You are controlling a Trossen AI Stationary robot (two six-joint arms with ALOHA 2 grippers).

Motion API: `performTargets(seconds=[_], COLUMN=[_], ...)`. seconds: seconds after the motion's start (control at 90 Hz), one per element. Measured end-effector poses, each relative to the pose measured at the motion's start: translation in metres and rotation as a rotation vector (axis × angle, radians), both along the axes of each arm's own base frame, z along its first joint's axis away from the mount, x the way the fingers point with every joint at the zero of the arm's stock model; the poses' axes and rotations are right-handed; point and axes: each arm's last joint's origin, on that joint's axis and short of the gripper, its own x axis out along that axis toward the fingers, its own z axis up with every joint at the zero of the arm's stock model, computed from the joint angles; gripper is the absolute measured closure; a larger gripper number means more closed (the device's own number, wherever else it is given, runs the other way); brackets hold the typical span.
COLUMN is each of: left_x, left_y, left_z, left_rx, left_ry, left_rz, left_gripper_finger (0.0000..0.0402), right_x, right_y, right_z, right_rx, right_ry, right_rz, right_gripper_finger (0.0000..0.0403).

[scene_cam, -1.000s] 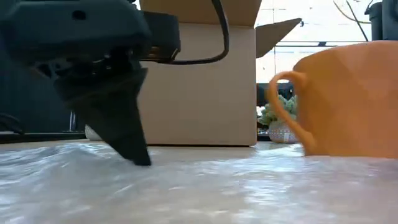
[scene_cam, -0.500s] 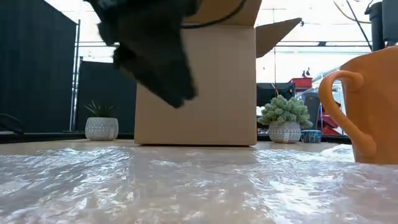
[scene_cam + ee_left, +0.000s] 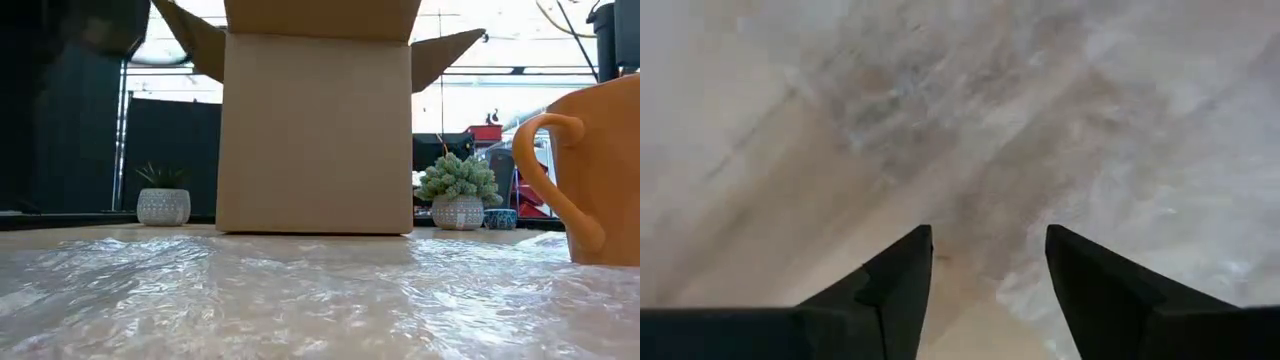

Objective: Wrap mug
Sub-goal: Wrap the pink mug with transparent bubble wrap

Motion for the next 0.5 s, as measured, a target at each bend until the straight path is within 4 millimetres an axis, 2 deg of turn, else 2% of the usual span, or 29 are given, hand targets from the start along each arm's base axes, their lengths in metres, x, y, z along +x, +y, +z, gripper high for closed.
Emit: performTargets(seconds=[0.133,0.267,0.356,0.5], left_x=[-0.002,0.000,0.000,0.005], left_y=[0.000,0.002,0.002,0.001], left_z=[-0.021,-0.027,-0.027,-0.024], left_rx=[-0.081,-0.113,-0.095,-0.065], left_ry=[-0.058,-0.107,-0.111,-0.148], left_rz=[0.017,0.024,0.008,-0.021], left_gripper_finger=[0.0217,0.0237,0.0281,0.0383], right_x=[0.001,0.001,0.001,0.002], right_y=[0.000,-0.001,-0.001,-0.002], right_z=[0.000,0.001,0.001,0.001], right_rx=[-0.030,-0.051,-0.071,-0.095], right_ry=[-0.027,-0.039,-0.056,-0.083], right_rz=[0.023,0.039,0.045,0.042], right_gripper_finger=[0.0236,0.0236,0.0236,0.0236])
